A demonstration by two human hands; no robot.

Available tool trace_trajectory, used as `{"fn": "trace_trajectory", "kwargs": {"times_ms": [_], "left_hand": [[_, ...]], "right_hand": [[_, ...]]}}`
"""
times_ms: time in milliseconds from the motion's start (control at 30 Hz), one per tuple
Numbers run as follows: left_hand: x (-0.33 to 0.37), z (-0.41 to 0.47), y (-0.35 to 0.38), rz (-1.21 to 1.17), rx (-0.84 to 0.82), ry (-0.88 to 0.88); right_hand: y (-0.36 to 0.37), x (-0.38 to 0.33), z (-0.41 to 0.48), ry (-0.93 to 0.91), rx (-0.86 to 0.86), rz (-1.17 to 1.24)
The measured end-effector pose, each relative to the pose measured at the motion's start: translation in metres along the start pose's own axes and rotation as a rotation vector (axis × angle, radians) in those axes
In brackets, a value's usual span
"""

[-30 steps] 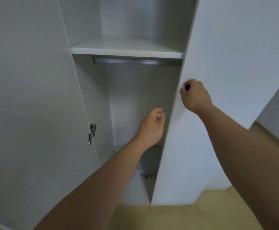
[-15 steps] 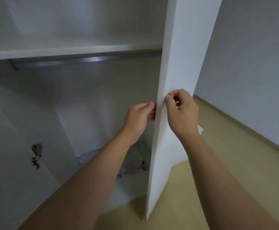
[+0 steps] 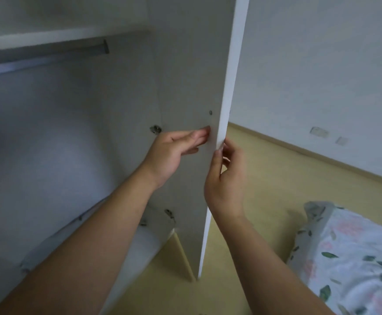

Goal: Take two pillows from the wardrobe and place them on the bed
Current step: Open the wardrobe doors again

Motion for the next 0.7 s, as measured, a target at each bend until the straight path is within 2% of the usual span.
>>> {"fn": "trace_trajectory", "kwargs": {"times_ms": [233,333,433,567,700], "left_hand": [[-0.018,0.052,0.054,-0.057,-0.110,0.024],[-0.035,0.072,0.059,-0.087,-0.087,-0.001],[-0.067,0.079,0.044,-0.067,0.050,-0.061],[-0.143,0.055,-0.009,0.030,0.304,-0.204],[-0.231,0.001,-0.080,0.185,0.542,-0.436]], "right_hand": [[-0.032,0.037,0.039,0.099,0.064,-0.185],[-0.036,0.050,0.043,0.089,0.111,-0.256],[-0.015,0.069,0.035,0.091,0.072,-0.245],[0.044,0.105,0.015,0.134,-0.170,-0.218],[0.114,0.145,-0.014,0.180,-0.403,-0.220]]}}
Point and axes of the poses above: each hand's wrist, its own z-axis towards the middle knuckle, its own y-axis out of the palm, x = y × z, the point moved 7 cm from there along z, towards the middle knuckle
